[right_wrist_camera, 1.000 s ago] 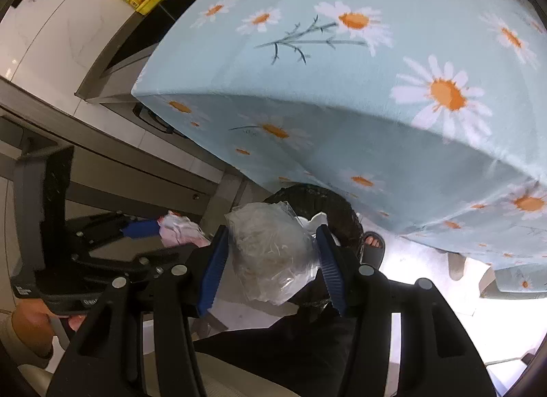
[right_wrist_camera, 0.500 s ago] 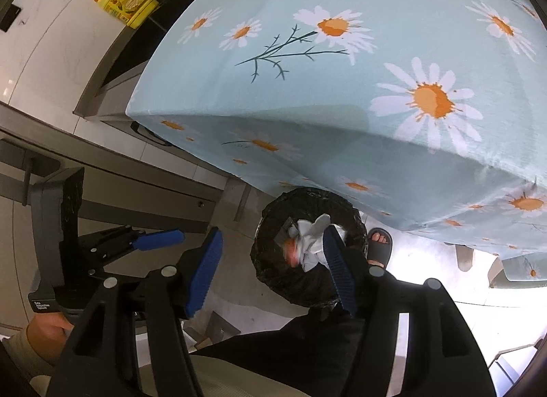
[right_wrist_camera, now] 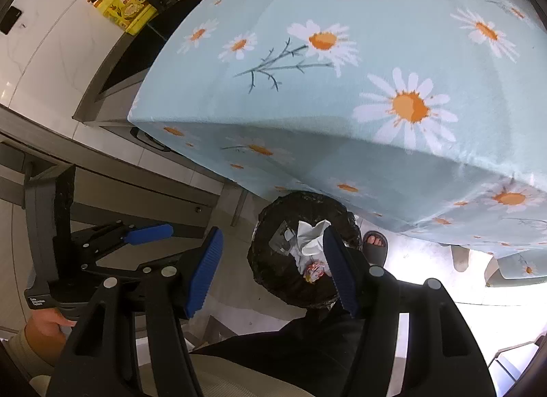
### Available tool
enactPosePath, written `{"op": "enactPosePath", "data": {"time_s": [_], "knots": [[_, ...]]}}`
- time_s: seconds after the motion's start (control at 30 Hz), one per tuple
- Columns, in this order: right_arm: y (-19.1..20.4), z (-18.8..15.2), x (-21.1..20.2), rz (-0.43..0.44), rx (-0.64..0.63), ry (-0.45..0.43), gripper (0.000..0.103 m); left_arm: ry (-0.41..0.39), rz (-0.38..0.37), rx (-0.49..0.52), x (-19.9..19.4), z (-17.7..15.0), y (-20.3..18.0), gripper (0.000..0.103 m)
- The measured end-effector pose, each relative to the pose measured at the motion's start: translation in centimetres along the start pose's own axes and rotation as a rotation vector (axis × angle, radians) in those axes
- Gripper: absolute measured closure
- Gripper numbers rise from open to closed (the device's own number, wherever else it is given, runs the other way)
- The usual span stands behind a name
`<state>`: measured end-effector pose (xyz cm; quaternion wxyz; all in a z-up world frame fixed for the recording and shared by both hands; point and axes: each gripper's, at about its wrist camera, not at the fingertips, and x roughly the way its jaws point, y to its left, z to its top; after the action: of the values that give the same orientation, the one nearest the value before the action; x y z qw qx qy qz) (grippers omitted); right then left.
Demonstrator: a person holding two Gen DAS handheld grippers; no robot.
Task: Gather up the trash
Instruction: 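Open both tools over the black bin to drop bag and wrapper, then raise both tools back above the tablecloth toward the remaining trash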
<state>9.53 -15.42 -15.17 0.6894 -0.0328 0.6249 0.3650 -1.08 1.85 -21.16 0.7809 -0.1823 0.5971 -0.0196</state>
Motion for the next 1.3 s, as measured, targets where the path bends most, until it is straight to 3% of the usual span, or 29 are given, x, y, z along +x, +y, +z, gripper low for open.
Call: {"op": "enactPosePath", "data": {"time_s": [0.87,1.17,1.3], "knots": [[1.8,0.1,-10.1,-0.092,0.04,-0.238,0.042,-0.249,-0.02,0.087,-10.7,3.0,-1.4,0.041],[0.6,2.1,-13.4,-0.083,0.074,-0.291,0.042,-0.301,-0.016,0.156,-13.2,6.4,-3.2,0.041],[-0.5,4.0,-14.0,-0.122,0.047,-0.308,0.042,-0.32,-0.025,0.157,-13.8,8.5,-3.6,0.041]]}}
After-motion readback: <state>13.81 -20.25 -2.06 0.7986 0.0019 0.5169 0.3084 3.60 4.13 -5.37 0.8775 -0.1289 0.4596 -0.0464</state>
